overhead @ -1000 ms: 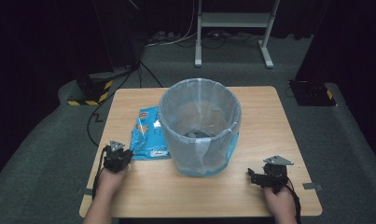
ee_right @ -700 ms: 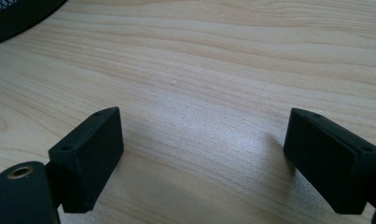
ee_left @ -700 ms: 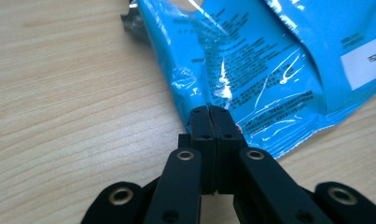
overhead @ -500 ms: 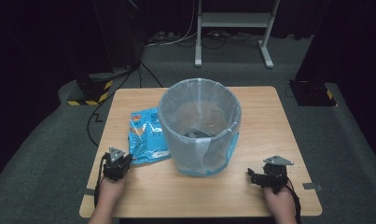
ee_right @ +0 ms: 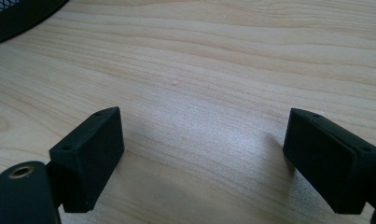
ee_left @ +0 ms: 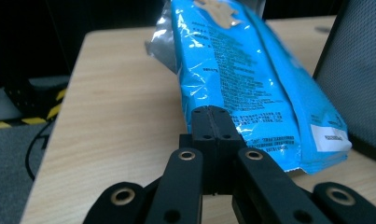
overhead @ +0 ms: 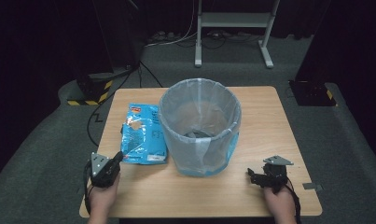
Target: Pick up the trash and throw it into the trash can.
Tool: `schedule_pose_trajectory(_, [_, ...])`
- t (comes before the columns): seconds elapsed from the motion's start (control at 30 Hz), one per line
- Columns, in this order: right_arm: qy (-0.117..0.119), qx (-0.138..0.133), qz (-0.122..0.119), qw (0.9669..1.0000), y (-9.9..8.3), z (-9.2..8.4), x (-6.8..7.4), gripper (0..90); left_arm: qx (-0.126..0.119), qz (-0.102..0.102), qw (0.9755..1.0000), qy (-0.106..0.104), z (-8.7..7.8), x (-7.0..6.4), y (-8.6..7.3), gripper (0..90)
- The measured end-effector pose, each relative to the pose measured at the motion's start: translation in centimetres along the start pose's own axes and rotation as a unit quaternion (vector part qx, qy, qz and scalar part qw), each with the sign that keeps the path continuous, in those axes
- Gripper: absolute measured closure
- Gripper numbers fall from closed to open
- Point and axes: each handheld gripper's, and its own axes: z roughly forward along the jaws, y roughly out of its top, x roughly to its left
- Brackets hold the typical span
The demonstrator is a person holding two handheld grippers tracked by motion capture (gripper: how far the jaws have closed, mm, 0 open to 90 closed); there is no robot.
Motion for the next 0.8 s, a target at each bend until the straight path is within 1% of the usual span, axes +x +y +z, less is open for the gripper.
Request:
schedule_pose_trajectory(0.07, [0.001, 0.000, 0.000, 1.0000, 0.0, 0.0, 0.0, 12.0, -0.022, -0.002, 0.9998, 0.003, -0.9, -0.2, 0.6, 90.0])
schedule_pose_trajectory(0.17, [0.000, 0.000, 0.002, 1.0000, 0.0, 0.0, 0.0, 12.0, -0.044, -0.003, 0.9990, 0.007, -1.7, -0.3, 1.2, 90.0])
schedule_pose_trajectory(0.2, [0.000, 0.000, 0.000, 1.0000, 0.0, 0.0, 0.0, 12.0, -0.050, 0.001, 0.9987, 0.009, -2.0, -0.4, 1.5, 90.0])
schedule_pose_trajectory(0.23, [0.001, 0.000, 0.000, 1.0000, 0.0, 0.0, 0.0, 12.0, -0.058, -0.002, 0.9983, 0.010, -2.2, -0.4, 1.7, 90.0])
schedule_pose_trajectory(0.33, [0.001, -0.001, 0.000, 1.0000, 0.0, 0.0, 0.0, 12.0, -0.082, 0.002, 0.9965, 0.016, -3.1, -0.7, 2.6, 90.0])
schedule_pose_trajectory(0.4, [0.000, 0.000, 0.000, 1.0000, 0.0, 0.0, 0.0, 12.0, -0.094, 0.002, 0.9955, 0.017, -3.7, -0.8, 3.1, 90.0])
schedule_pose_trajectory(0.5, [0.001, 0.000, 0.002, 1.0000, 0.0, 0.0, 0.0, 12.0, -0.116, 0.005, 0.9930, 0.025, -4.6, -1.1, 3.9, 90.0])
schedule_pose_trajectory(0.57, [0.001, 0.000, 0.000, 1.0000, 0.0, 0.0, 0.0, 12.0, -0.126, 0.011, 0.9915, 0.031, -5.1, -1.2, 4.4, 90.0])
schedule_pose_trajectory(0.7, [0.000, 0.000, 0.000, 1.0000, 0.0, 0.0, 0.0, 12.0, -0.145, 0.010, 0.9888, 0.034, -5.9, -1.3, 5.2, 90.0])
schedule_pose_trajectory(0.8, [0.000, 0.000, 0.000, 1.0000, 0.0, 0.0, 0.0, 12.0, -0.157, 0.013, 0.9867, 0.042, -6.3, -1.4, 5.6, 90.0])
